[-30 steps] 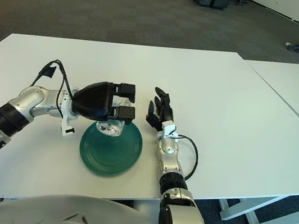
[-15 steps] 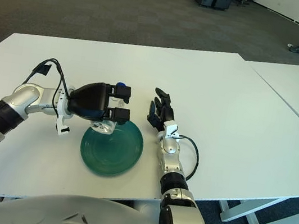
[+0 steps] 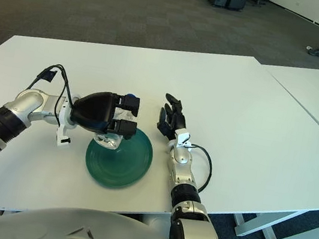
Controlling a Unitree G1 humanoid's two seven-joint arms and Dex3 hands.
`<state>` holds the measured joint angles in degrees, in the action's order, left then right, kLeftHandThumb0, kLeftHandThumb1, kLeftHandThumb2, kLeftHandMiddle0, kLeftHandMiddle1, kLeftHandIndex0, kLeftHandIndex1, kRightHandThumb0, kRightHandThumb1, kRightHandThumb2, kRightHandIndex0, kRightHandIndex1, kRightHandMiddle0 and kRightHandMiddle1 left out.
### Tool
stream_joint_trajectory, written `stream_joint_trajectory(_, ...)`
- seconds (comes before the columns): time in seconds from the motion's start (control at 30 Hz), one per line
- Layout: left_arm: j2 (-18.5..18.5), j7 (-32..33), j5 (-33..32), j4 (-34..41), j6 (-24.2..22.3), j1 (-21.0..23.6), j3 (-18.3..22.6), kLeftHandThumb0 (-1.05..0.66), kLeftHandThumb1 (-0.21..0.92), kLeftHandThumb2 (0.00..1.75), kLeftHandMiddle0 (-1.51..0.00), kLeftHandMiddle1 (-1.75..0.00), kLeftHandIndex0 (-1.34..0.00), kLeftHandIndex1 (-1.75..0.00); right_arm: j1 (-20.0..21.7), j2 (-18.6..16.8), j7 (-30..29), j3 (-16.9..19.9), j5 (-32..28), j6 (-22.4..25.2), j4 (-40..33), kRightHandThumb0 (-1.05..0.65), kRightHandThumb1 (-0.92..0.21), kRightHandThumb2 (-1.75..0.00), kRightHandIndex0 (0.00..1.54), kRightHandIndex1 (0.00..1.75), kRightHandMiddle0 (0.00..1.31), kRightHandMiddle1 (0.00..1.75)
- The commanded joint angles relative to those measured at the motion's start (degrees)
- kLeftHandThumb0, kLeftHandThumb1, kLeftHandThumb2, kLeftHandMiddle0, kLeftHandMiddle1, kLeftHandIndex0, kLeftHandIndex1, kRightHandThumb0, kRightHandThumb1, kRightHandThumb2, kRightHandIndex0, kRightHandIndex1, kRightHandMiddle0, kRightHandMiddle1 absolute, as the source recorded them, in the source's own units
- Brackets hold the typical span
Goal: Put the bottle into the plate.
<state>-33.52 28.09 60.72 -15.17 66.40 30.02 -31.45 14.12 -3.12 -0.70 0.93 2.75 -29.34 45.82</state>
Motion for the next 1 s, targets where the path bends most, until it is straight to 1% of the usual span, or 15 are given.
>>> stream_joint_trajectory(0.0, -0.62, -2.82, -4.27, 0.95, 0.49, 0.99, 1.96, 0.0, -0.04, 1.73, -0.89, -1.75, -0.64, -1.75, -1.99, -0.18, -0.23, 0.3, -0.54, 2.27, 2.01, -0.69, -0.92, -0.78, 0.25, 0.0, 0.0, 0.62)
stream_joint_trajectory(0.1, -0.41, -4.96, -5.71, 0.95, 0.67, 0.85, 2.22, 0.0, -0.04, 1.73, -0.89, -1.75, -0.64, -1.75, -2.01, -0.19, -0.26, 0.29, -0.51, 2.14, 2.01, -0.68, -0.92, -0.78, 0.25, 0.0, 0.0, 0.63)
stream_joint_trajectory(0.2, 1.36, -4.58, -3.49, -0.11, -0.88, 0.96, 2.11, 0.0, -0.02, 1.71, -0.87, -1.75, -0.63, -1.75, -2.06, -0.19, -0.29, 0.2, -0.39, 2.1, 1.93, -0.68, -0.92, -0.78, 0.25, 0.0, 0.0, 0.63)
stream_joint_trajectory(0.37, 2.02, -3.26, -1.77, 0.28, -1.46, 0.28, 2.77, 0.0, -0.02, 1.7, -0.87, -1.75, -0.62, -1.75, -2.06, -0.18, -0.39, 0.14, -0.26, 2.12, 1.97, -0.68, -0.92, -0.78, 0.26, 0.0, 0.0, 0.63)
stream_joint_trajectory(0.47, 2.79, 0.04, 0.52, 1.38, -2.42, -1.33, 3.48, 0.0, -0.05, 1.73, -0.89, -1.75, -0.65, -1.74, -1.95, -0.17, -0.86, 0.1, 0.02, 2.18, 2.26, -0.69, -0.92, -0.79, 0.25, 0.0, 0.0, 0.61)
stream_joint_trajectory(0.57, 3.06, 1.25, 1.15, 1.87, -2.5, -2.02, 3.68, 0.0, -0.06, 1.74, -0.9, -1.75, -0.66, -1.74, -1.89, -0.18, -1.1, 0.08, 0.08, 2.26, 2.35, -0.69, -0.92, -0.79, 0.25, 0.0, 0.0, 0.61)
stream_joint_trajectory(0.67, 2.51, 2.26, 1.12, 6.2, -1.54, -6.13, 4.17, 0.0, -0.06, 1.74, -0.9, -1.75, -0.67, -1.73, -1.86, -0.25, -1.34, 0.1, 0.03, 2.44, 2.43, -0.69, -0.92, -0.79, 0.26, 0.01, 0.0, 0.62)
stream_joint_trajectory(0.77, 2.29, 0.88, -0.04, 6.92, -1.5, -6.85, 4.33, 0.0, -0.07, 1.75, -0.9, -1.75, -0.68, -1.72, -1.88, -0.27, -1.48, 0.05, 0.09, 2.53, 2.36, -0.68, -0.92, -0.8, 0.26, 0.01, 0.0, 0.62)
stream_joint_trajectory(0.87, 1.98, -2.73, -2.54, 6.46, -1.33, -6.25, 4.24, 0.0, -0.07, 1.75, -0.9, -1.75, -0.68, -1.72, -1.98, -0.29, -1.72, -0.07, 0.22, 2.59, 2.18, -0.68, -0.92, -0.8, 0.26, 0.01, 0.0, 0.62)
stream_joint_trajectory(0.93, 1.39, -6.14, -3.86, 6.62, -1.23, -5.84, 3.87, 0.0, -0.07, 1.75, -0.91, -1.75, -0.68, -1.72, -2.0, -0.32, -1.92, -0.13, 0.32, 2.58, 2.18, -0.69, -0.92, -0.8, 0.27, 0.01, 0.0, 0.63)
stream_joint_trajectory(0.97, 0.73, -8.96, -4.76, 6.7, -1.17, -4.87, 3.38, 0.0, -0.07, 1.75, -0.91, -1.75, -0.69, -1.7, -1.97, -0.34, -2.07, -0.16, 0.39, 2.59, 2.22, -0.69, -0.92, -0.8, 0.27, 0.01, 0.0, 0.63)
